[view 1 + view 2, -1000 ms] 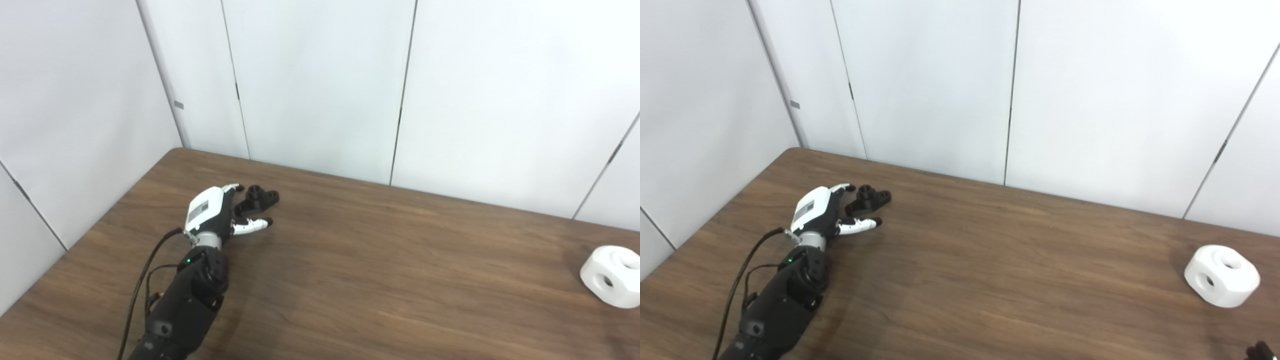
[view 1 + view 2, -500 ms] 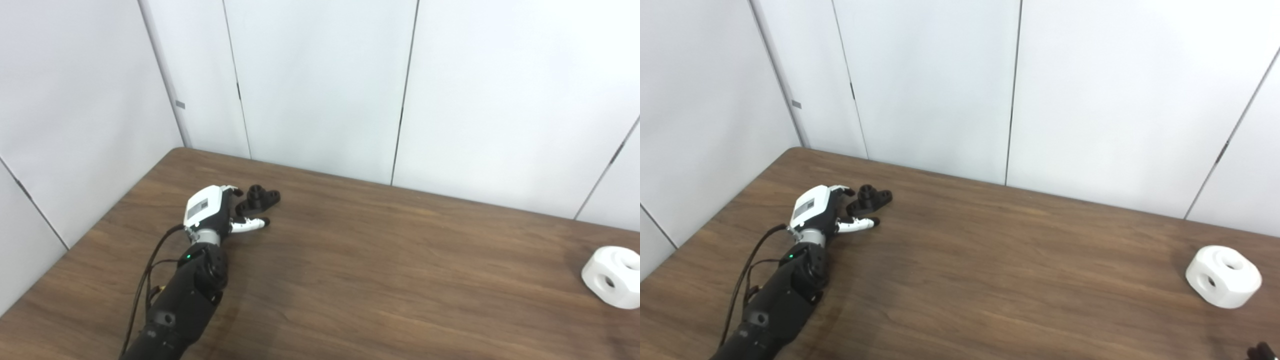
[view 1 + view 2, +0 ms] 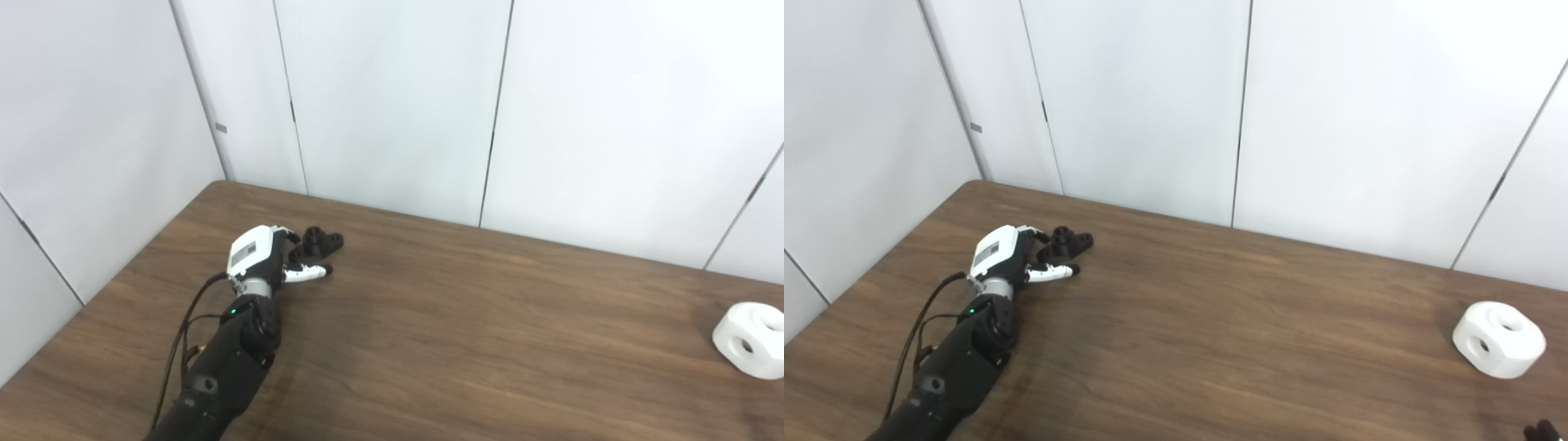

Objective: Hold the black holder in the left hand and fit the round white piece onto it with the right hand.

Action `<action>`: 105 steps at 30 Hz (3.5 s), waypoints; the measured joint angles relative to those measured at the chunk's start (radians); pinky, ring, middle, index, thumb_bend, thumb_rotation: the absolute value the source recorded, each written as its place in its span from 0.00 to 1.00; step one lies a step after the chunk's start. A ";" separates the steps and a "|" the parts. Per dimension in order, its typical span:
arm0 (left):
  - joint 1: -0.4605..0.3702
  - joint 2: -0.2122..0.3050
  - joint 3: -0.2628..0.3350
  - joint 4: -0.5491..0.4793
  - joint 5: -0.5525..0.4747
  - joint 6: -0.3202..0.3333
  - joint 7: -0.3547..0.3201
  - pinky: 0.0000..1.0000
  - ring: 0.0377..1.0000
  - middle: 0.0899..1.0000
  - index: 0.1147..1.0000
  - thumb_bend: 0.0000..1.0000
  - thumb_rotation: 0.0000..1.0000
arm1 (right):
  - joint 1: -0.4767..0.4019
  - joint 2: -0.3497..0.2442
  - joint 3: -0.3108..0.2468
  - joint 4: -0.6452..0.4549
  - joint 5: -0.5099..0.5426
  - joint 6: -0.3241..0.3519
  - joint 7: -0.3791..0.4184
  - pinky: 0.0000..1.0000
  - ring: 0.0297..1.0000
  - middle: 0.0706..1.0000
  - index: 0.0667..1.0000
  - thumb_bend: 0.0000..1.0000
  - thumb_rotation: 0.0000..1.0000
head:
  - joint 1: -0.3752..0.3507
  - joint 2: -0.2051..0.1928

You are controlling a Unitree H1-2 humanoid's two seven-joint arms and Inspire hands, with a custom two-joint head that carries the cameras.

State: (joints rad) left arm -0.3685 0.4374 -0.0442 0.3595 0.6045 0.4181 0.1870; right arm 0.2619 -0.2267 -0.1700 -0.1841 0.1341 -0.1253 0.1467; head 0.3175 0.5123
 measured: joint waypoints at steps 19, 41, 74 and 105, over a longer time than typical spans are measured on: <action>-0.023 0.000 -0.014 0.039 -0.010 -0.006 0.010 1.00 0.94 0.86 0.64 0.85 0.29 | 0.012 0.000 0.013 -0.021 0.091 0.052 0.015 1.00 1.00 1.00 1.00 0.70 1.00 | -0.005 0.012; -0.027 0.005 -0.018 0.144 -0.019 -0.167 0.134 0.91 0.87 0.75 0.42 0.53 0.05 | 0.016 0.001 0.017 -0.032 0.092 0.064 0.010 1.00 1.00 1.00 1.00 0.70 1.00 | -0.005 0.023; 0.021 0.005 -0.029 0.013 -0.054 -0.164 0.048 0.78 0.85 0.74 0.42 0.52 0.04 | 0.018 0.005 0.013 -0.053 0.093 0.092 -0.002 1.00 1.00 1.00 1.00 0.69 1.00 | -0.054 0.043; 0.205 -0.078 -0.247 -0.467 -0.018 -0.179 -0.244 0.79 0.87 0.77 0.42 0.52 0.05 | 0.030 0.052 0.054 -0.145 -0.021 0.168 -0.074 0.98 0.98 0.96 0.96 0.74 0.95 | -0.265 0.129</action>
State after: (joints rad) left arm -0.1638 0.3592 -0.2917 -0.1075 0.5868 0.2387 -0.0567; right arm 0.2919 -0.1746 -0.1159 -0.3287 0.1127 0.0429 0.0727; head 0.0522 0.6412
